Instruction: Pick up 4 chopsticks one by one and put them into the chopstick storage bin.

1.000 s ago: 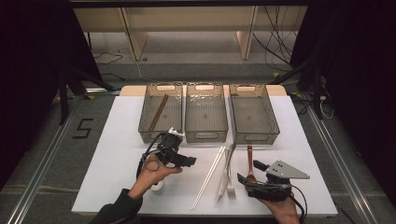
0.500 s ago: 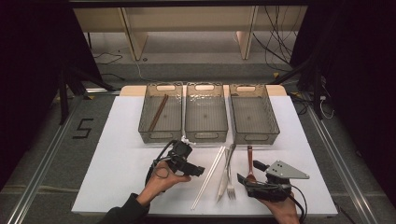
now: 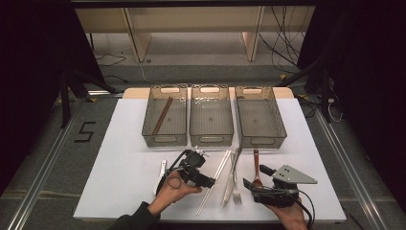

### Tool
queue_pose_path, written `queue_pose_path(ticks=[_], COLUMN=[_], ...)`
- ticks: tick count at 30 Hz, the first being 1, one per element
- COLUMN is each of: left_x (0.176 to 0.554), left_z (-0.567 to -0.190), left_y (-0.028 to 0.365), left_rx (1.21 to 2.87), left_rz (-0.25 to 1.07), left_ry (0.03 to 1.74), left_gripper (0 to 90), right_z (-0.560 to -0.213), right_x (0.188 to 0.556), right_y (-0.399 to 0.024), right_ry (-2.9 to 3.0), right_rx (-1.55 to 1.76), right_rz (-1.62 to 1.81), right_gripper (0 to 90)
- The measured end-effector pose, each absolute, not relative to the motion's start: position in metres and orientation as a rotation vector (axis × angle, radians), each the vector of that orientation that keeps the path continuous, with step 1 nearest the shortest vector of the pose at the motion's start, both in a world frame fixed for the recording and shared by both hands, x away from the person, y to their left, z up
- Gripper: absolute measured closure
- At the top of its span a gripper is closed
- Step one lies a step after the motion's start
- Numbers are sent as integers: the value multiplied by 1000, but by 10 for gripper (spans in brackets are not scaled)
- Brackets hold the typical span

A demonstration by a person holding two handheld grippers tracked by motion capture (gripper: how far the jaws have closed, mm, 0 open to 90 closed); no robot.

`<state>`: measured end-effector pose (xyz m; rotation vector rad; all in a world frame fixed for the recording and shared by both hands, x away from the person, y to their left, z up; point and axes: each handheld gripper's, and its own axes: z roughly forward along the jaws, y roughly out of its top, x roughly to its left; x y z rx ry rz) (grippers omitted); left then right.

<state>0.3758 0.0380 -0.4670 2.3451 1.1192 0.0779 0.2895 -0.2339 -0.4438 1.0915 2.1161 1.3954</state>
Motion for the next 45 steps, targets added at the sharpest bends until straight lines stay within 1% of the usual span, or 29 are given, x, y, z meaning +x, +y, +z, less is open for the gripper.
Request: queue_pose_path(ticks=[19,29,32,35,41,45], left_x=[374,370,369,369,370,371], left_z=[-473,-475,-475,-475,-473,-472], left_y=[32,28,27,28,31,33], left_rx=[2378,2413,2427,2434,2435,2436], left_rz=[120,198,234,234,234,231], left_ry=[1120,1100,1085,1068,1044,1027], left_gripper=[197,224,257,279,403,515], right_z=[-444,-444,-444,-444,-444,-444], right_x=[289,289,289,289,289,289], right_y=[-234,-234,-234,-234,-234,-234], right_ry=[2116,2116,2116,2116,2115,2116], right_rx=[1090,1091,1092,1091,1093,1094], right_rz=[1395,1393,1393,1392,1393,1391], right_gripper=[238,239,239,239,240,240])
